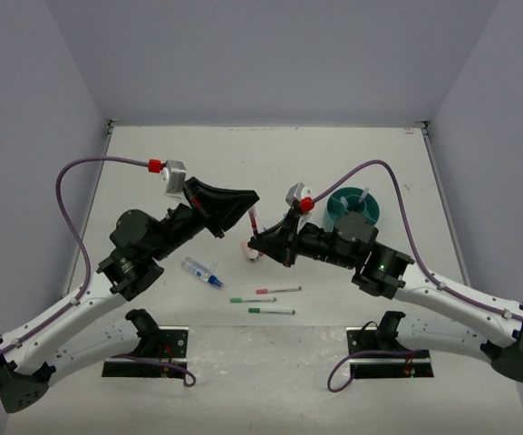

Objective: Sort the stationery into containers
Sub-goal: Close the pen cap on the pen.

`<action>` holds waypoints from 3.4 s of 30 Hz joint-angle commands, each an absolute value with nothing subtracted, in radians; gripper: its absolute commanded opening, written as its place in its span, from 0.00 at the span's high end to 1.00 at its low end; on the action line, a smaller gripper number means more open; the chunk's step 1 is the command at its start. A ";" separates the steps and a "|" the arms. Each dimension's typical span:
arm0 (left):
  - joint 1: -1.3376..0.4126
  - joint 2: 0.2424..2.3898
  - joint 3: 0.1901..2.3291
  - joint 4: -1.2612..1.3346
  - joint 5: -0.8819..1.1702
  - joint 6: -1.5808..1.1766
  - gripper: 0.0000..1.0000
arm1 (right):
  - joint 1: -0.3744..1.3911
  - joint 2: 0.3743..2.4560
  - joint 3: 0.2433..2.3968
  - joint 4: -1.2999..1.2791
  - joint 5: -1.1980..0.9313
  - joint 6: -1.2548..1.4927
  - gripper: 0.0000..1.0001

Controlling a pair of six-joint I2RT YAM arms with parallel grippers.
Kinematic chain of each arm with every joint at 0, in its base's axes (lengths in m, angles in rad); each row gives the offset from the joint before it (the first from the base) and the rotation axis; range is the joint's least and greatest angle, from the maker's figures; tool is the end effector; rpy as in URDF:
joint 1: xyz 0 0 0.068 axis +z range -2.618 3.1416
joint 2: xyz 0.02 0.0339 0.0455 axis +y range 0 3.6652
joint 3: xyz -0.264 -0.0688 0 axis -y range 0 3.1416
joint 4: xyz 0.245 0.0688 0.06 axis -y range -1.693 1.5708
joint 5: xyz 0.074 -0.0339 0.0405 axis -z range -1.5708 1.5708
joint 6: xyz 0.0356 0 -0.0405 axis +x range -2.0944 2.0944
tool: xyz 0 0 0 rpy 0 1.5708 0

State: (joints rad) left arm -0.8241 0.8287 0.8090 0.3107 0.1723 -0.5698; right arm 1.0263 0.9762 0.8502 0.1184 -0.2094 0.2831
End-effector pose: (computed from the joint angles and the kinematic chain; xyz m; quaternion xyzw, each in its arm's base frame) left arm 0.1261 -0.1452 0.3945 0.1439 0.5813 -0.5524 0.5798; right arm 0.1136 0.2019 0.3601 -0.3249 0.6310 0.4854 0.5105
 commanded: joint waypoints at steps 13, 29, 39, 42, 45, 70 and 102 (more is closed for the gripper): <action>-0.898 0.849 0.584 0.191 0.242 -0.676 1.00 | 0.866 1.071 1.263 0.359 -0.292 0.355 1.00; -0.899 0.809 0.973 -0.136 0.096 -0.434 0.80 | 0.908 1.028 0.916 0.262 -0.462 0.319 1.00; -0.899 0.834 1.027 -0.082 0.090 -0.414 0.65 | 0.955 1.035 0.896 0.188 -0.422 0.267 1.00; -0.899 0.833 1.035 -0.078 0.109 -0.410 0.63 | 0.956 1.035 0.893 0.175 -0.388 0.267 1.00; -0.899 0.824 1.042 -0.081 0.100 -0.402 0.61 | 0.956 1.034 0.891 0.162 -0.362 0.266 1.00; -0.899 0.837 0.992 -0.046 0.097 -0.429 1.00 | 0.956 1.001 0.912 0.137 -0.349 0.244 1.00; -0.971 0.728 0.871 -0.145 -0.212 -0.494 0.66 | 0.811 1.121 0.850 0.259 -0.009 0.263 1.00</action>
